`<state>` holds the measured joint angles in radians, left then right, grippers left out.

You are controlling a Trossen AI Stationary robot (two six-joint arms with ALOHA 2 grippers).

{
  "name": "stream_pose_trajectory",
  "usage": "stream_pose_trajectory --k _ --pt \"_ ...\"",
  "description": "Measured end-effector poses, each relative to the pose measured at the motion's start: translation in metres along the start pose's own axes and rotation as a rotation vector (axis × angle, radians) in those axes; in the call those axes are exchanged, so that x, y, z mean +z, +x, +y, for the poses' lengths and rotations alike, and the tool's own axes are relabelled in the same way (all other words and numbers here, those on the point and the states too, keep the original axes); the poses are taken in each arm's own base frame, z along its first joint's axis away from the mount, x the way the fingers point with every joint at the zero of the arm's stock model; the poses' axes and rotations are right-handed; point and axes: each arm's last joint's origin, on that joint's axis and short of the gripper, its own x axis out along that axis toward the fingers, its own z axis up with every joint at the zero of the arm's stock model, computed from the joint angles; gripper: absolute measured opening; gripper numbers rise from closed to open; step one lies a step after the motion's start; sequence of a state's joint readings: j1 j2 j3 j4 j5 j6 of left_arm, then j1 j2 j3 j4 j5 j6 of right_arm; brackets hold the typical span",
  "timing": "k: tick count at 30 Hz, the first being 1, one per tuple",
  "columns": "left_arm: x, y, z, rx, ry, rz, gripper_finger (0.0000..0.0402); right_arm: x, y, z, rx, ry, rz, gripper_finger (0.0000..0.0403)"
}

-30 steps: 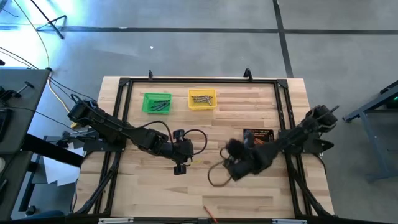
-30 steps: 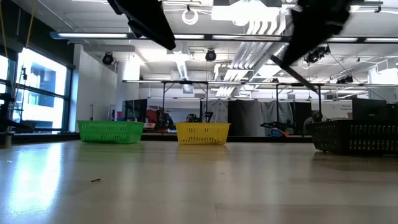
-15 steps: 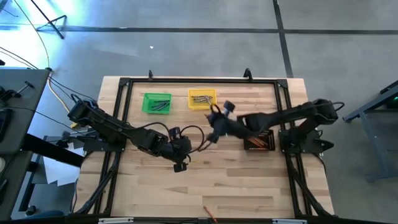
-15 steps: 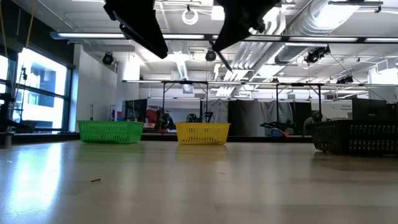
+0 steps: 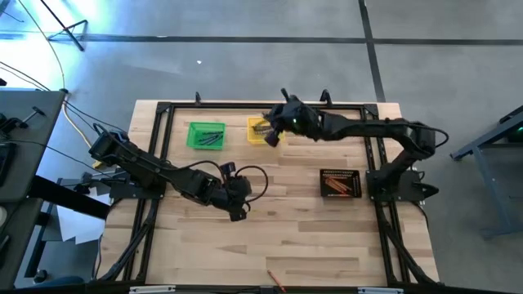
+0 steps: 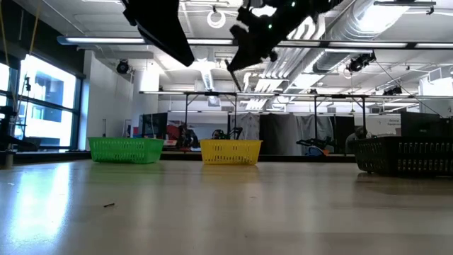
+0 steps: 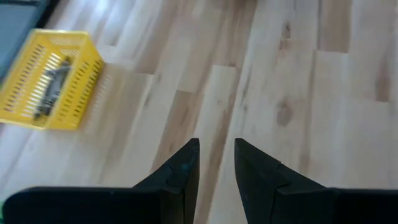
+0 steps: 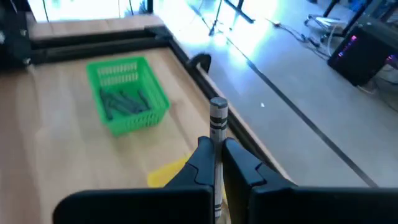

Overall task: Sort crayons
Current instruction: Put the gray crayon into the yellow bin

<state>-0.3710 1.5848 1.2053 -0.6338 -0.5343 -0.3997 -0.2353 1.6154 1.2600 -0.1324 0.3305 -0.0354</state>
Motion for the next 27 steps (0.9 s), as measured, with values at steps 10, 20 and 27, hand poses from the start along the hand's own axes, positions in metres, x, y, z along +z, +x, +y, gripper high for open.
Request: stream_pose_trajectory --k 10,20,27 --pt "0.003 0.004 0.008 0.079 -0.005 -0.019 0.0086 -0.031 0.071 -0.034 0.114 0.044 -0.003 0.0000" --pt "0.004 0.004 0.010 0.101 -0.013 -0.030 0.0086 -0.050 0.100 -0.031 0.137 0.082 -0.006 0.0000" --pt "0.005 0.004 0.012 0.144 -0.052 -0.051 0.0086 -0.050 0.100 -0.032 0.128 0.116 -0.008 0.0000"
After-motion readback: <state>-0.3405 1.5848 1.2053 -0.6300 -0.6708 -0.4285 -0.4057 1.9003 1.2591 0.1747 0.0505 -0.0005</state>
